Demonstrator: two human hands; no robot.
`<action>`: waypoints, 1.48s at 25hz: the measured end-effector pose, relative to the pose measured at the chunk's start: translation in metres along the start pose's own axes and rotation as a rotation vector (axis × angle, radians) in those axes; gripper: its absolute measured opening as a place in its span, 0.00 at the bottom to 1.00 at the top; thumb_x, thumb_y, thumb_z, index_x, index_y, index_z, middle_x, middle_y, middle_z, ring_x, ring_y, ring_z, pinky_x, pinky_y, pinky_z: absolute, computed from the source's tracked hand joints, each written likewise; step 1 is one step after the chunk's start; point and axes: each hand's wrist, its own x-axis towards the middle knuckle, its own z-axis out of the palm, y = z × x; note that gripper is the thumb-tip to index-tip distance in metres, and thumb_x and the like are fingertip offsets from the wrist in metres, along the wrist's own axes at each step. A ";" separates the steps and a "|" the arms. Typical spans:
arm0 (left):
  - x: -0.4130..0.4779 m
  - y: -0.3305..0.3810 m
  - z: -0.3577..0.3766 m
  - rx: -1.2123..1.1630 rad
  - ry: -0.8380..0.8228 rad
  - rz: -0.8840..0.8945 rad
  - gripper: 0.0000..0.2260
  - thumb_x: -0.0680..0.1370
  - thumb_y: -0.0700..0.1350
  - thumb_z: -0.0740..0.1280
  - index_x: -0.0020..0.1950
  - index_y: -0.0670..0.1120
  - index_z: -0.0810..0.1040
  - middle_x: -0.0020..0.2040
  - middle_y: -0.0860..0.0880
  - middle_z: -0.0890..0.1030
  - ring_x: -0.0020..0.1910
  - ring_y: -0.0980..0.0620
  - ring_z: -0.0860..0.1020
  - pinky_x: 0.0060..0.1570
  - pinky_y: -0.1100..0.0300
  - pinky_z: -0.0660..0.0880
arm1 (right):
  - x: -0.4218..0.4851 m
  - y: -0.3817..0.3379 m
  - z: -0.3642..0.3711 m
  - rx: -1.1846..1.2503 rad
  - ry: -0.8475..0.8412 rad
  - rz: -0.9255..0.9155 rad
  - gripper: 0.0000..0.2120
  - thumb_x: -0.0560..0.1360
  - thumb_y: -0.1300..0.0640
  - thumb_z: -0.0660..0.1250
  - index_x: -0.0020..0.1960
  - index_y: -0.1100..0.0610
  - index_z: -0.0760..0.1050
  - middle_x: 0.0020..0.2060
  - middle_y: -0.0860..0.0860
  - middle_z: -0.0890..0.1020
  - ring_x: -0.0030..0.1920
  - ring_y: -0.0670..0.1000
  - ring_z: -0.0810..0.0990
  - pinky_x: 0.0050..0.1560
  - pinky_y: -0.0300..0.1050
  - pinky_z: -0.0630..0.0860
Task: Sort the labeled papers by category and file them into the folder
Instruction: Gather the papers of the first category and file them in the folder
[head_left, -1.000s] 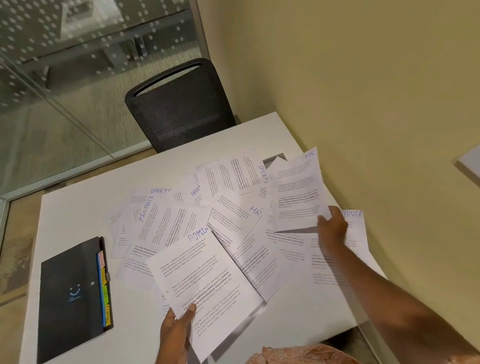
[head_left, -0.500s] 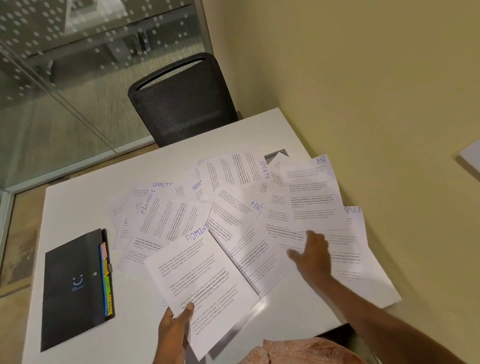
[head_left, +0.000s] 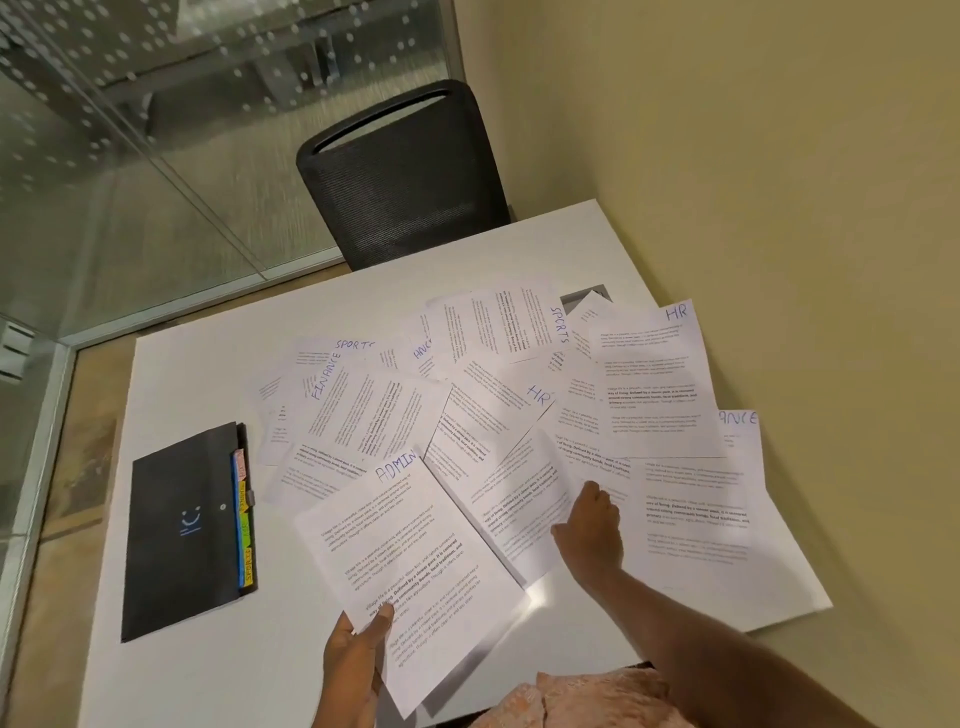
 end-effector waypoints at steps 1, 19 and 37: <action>0.000 0.000 0.000 -0.005 0.000 0.002 0.19 0.80 0.32 0.70 0.69 0.47 0.81 0.64 0.42 0.85 0.63 0.37 0.83 0.71 0.35 0.73 | 0.001 0.001 -0.002 0.063 0.009 0.025 0.24 0.75 0.53 0.77 0.65 0.56 0.70 0.57 0.54 0.82 0.56 0.58 0.83 0.51 0.54 0.84; 0.007 0.018 0.013 -0.011 0.015 0.023 0.15 0.80 0.30 0.69 0.62 0.46 0.83 0.58 0.43 0.88 0.51 0.44 0.87 0.44 0.53 0.86 | 0.041 0.126 -0.125 0.363 0.267 0.375 0.39 0.70 0.54 0.83 0.75 0.60 0.69 0.70 0.63 0.74 0.71 0.67 0.72 0.66 0.69 0.75; -0.005 0.011 0.005 -0.031 0.028 0.000 0.16 0.81 0.33 0.70 0.67 0.47 0.81 0.61 0.45 0.87 0.60 0.41 0.85 0.60 0.47 0.82 | -0.020 -0.027 0.012 -0.147 -0.016 0.018 0.53 0.58 0.34 0.86 0.68 0.61 0.64 0.57 0.58 0.75 0.55 0.56 0.77 0.48 0.49 0.85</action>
